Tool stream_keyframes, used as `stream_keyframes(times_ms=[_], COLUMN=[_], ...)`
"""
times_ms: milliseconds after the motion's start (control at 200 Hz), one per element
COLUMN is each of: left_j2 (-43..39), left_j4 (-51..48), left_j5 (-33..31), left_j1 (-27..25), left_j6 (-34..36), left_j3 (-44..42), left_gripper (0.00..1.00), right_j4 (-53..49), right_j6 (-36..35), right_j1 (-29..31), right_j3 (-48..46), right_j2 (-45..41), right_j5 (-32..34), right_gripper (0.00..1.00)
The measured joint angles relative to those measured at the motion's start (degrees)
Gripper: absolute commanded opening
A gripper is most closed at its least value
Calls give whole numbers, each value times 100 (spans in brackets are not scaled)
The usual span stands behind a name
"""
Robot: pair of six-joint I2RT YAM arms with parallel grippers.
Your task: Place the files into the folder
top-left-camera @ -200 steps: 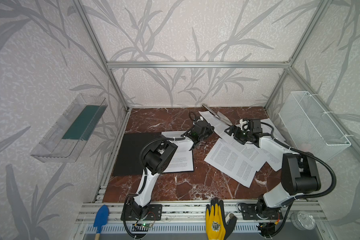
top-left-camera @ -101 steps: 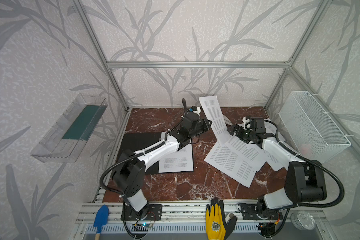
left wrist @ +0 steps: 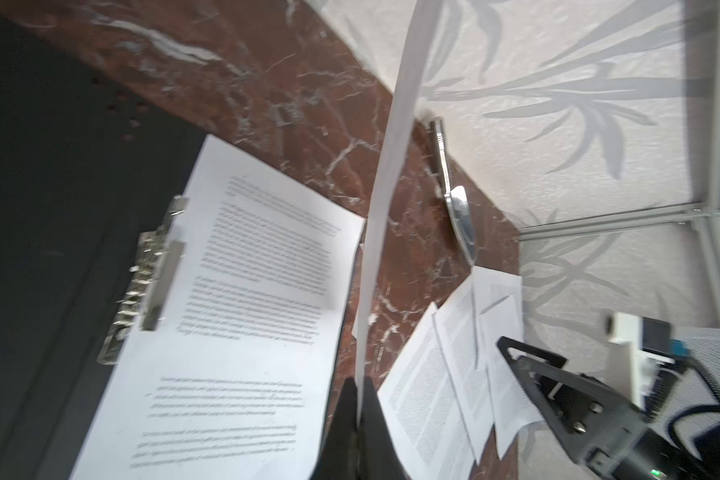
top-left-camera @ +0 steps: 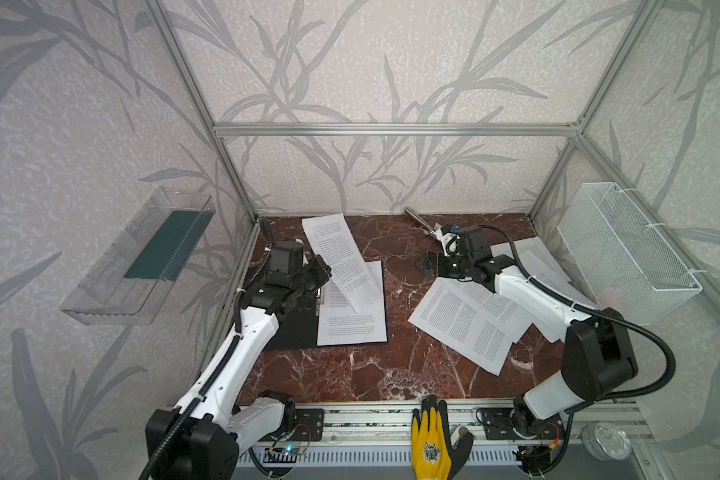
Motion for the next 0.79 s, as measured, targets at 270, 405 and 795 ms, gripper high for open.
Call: stream_keyframes(times_ms=[270, 405, 795], left_j2=[1397, 1891, 2472], left_j4=[-1720, -2028, -2129], left_j5=[48, -212, -911], left_j1=[1161, 1381, 1580], left_j6=[1088, 1384, 1554], left_j3=[444, 573, 568], left_gripper=[0, 0, 0], right_j4=[-24, -190, -885], right_j6=[-17, -105, -603], right_j1=[955, 1250, 1646], right_j3=[1292, 1954, 3952], right_j2=[1390, 2133, 3847], right_j5=[-101, -214, -645], right_gripper=[99, 99, 99])
